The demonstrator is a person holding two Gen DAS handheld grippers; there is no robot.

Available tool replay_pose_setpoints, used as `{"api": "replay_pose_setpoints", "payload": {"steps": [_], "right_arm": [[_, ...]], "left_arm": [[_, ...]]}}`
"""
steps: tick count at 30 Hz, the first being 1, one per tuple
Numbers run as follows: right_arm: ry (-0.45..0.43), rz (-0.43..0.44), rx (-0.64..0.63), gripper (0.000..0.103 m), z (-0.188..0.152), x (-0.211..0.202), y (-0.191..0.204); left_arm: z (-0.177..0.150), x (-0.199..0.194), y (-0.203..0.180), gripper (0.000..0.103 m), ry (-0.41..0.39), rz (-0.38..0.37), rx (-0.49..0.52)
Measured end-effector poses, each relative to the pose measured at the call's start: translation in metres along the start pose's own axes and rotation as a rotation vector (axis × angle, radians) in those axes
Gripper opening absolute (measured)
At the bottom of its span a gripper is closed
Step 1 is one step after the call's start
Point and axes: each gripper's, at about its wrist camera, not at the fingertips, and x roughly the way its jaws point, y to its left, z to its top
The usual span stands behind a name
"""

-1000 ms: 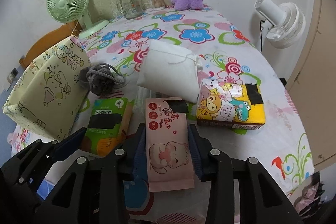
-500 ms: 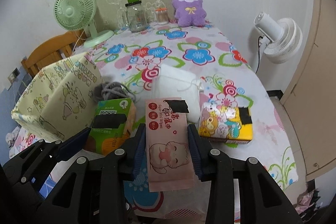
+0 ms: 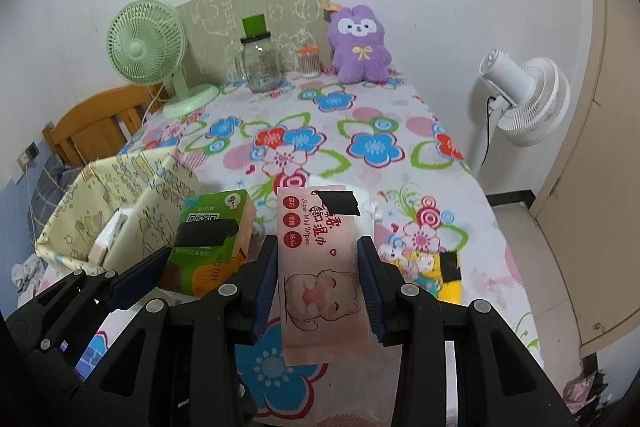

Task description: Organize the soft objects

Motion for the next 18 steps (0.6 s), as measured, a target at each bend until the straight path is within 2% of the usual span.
{"api": "replay_pose_setpoints", "payload": {"steps": [18], "right_arm": [[-0.084, -0.005, -0.014, 0.042, 0.035, -0.029, 0.008]], "left_arm": [[0.031, -0.025, 0.005, 0.049, -0.075, -0.007, 0.007]]}}
